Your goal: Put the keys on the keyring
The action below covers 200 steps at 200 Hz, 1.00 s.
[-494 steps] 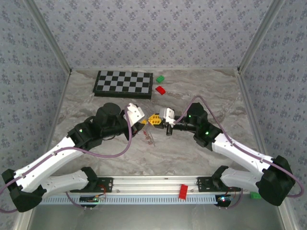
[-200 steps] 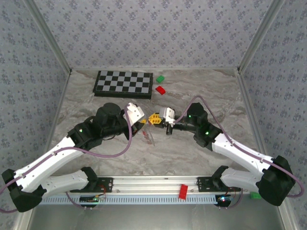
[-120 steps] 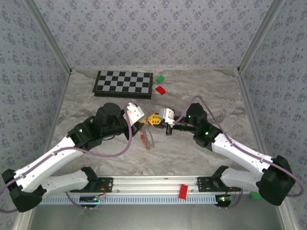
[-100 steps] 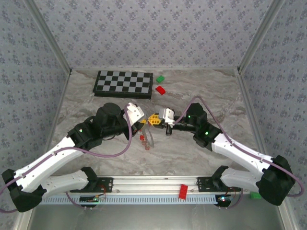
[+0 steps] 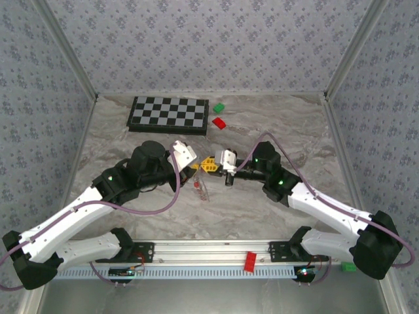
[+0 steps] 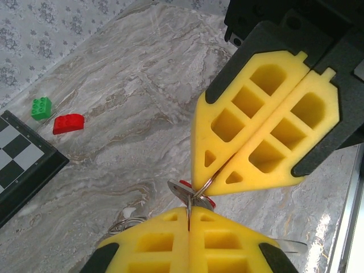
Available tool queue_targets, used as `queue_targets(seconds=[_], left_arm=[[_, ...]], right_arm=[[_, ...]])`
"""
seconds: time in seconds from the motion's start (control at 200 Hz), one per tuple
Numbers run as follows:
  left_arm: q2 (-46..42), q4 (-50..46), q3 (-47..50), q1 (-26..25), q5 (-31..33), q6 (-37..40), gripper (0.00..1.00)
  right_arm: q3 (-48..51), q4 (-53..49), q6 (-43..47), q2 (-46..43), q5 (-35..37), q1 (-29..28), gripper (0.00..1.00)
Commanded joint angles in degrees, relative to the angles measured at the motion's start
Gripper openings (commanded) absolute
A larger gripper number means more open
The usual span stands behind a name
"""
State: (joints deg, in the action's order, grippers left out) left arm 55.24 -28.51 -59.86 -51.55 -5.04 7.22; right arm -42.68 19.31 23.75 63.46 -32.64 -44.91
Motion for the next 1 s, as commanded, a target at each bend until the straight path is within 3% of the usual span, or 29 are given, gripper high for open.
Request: queue_targets(seconds=[0.0, 0.45, 0.47, 0.505, 0.53, 0.77, 0.995], left_arm=[[-0.81, 2.83, -2.37, -0.23, 0.73, -1.57, 0.00], [-0.77, 3.31, -3.34, 0.00, -0.06, -6.85, 0.00], [-0.76, 3.48, -3.26, -0.01, -0.21, -7.03, 0.00], [-0.91, 3.94, -3.00, 0.03, -0.58, -7.34, 0.00], [-0.89, 4.27, -2.79, -0.03, -1.03, -7.52, 0.00], [-2.45, 8.89, 0.27, 0.00, -2.17, -7.93, 0.00], [-2.63, 15.09, 2.93, 0.73, -4.31, -8.58, 0.00]], right_arm=[[0.36, -0.43, 2.27, -1.39, 1.99, -1.39, 0.00], [3.89, 0.29, 8.21, -3.64, 12.78, -6.23, 0.00], [3.97, 0.29, 8.33, -3.69, 13.05, -6.33, 0.05], [4.29, 0.29, 8.58, -3.85, 13.43, -6.67, 0.21], [4.51, 0.31, 8.67, -3.87, 13.48, -6.76, 0.24], [6.85, 1.18, 5.77, -6.22, 15.86, -6.78, 0.31], [9.13, 1.50, -3.95, -10.46, 16.82, -4.55, 0.33]])
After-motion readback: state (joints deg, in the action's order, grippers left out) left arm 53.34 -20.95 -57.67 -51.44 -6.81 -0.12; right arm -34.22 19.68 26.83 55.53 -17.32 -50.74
